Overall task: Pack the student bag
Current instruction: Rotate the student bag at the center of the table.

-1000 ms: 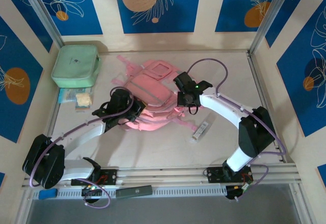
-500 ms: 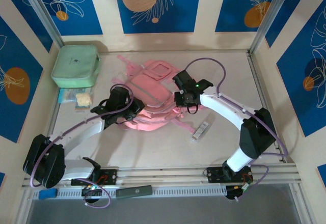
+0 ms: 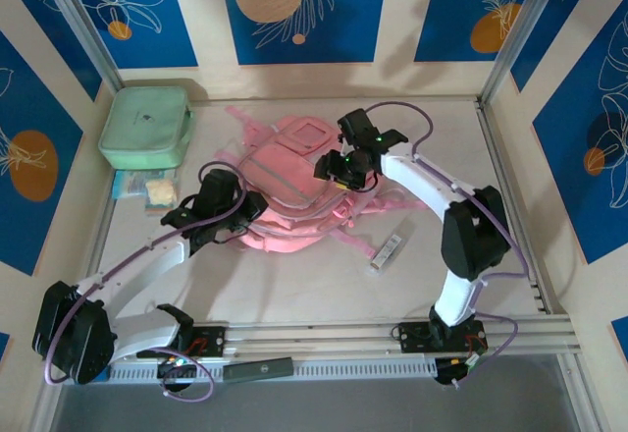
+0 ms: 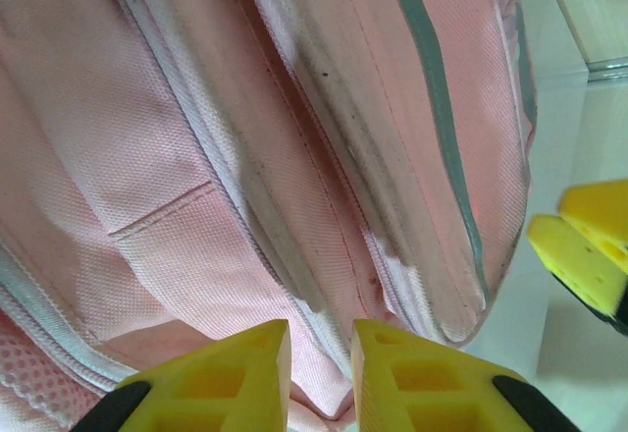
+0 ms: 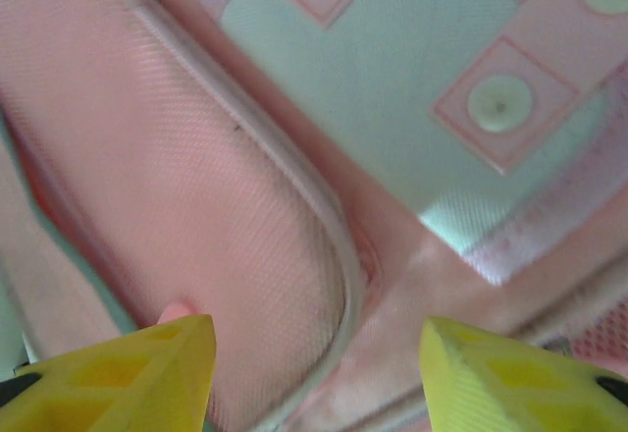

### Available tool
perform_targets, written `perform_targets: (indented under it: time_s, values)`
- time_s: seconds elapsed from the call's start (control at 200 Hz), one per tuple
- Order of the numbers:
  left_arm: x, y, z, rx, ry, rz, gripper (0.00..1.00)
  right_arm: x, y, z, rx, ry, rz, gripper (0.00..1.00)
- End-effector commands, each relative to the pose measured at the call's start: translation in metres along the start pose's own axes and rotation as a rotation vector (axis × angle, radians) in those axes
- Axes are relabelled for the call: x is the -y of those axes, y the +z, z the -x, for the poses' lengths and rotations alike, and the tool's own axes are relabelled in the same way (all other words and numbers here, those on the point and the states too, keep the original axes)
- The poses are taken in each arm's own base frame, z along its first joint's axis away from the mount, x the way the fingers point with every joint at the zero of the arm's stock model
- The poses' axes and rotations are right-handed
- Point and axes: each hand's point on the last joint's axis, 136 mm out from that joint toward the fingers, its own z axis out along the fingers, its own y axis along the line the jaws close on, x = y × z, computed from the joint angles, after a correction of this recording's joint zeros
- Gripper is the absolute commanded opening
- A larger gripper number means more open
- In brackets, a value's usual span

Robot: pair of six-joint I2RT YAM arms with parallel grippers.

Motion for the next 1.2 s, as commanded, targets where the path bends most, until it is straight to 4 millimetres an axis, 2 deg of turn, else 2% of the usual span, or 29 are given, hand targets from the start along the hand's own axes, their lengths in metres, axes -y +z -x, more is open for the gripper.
perform_targets:
  time_s: [0.0, 0.11, 0.2, 0.335, 0.53, 0.73, 0.82, 0.875, 0.95, 1.005, 1.065, 1.125, 1.195]
  values:
    - [-0.005, 0.000, 0.005, 0.012, 0.041, 0.029, 0.24, -0.014, 0.006, 0.002, -0.045, 0.021, 0.054, 0.55]
    - [-0.006, 0.006, 0.008, 0.009, 0.049, 0.044, 0.23, -0.012, 0.018, 0.002, -0.066, 0.037, 0.053, 0.48]
    - [-0.003, 0.010, 0.008, 0.004, 0.057, 0.031, 0.22, -0.021, 0.022, 0.000, -0.085, 0.035, 0.102, 0.40]
    - [0.006, 0.016, 0.015, 0.013, 0.099, 0.016, 0.20, -0.022, 0.022, -0.002, -0.082, 0.035, 0.111, 0.21]
    - [0.016, 0.033, 0.033, -0.002, 0.129, 0.017, 0.17, -0.030, 0.012, 0.002, -0.054, 0.055, 0.186, 0.00]
    - [0.039, 0.042, 0.063, 0.021, 0.185, -0.058, 0.22, -0.036, -0.004, 0.003, -0.008, 0.103, 0.233, 0.00]
    - [0.031, 0.040, 0.068, -0.002, 0.195, 0.005, 0.25, -0.035, -0.005, 0.007, 0.008, 0.178, 0.264, 0.00]
    - [0.027, 0.032, 0.069, 0.011, 0.203, 0.038, 0.28, -0.036, -0.006, 0.010, 0.019, 0.223, 0.284, 0.00]
    - [0.019, 0.018, 0.065, 0.036, 0.195, 0.052, 0.34, -0.037, -0.009, 0.012, 0.053, 0.269, 0.294, 0.00]
    - [0.015, 0.007, 0.056, 0.039, 0.192, 0.052, 0.43, -0.041, -0.012, 0.012, 0.075, 0.291, 0.303, 0.00]
    - [0.011, -0.008, 0.048, 0.047, 0.192, 0.096, 0.46, -0.044, -0.013, 0.010, 0.082, 0.310, 0.310, 0.00]
    - [0.018, -0.020, 0.037, 0.068, 0.222, 0.126, 0.48, -0.044, -0.014, 0.008, 0.092, 0.331, 0.298, 0.00]
    - [0.034, -0.022, 0.021, 0.063, 0.252, 0.113, 0.51, -0.043, -0.014, 0.007, 0.107, 0.351, 0.295, 0.00]
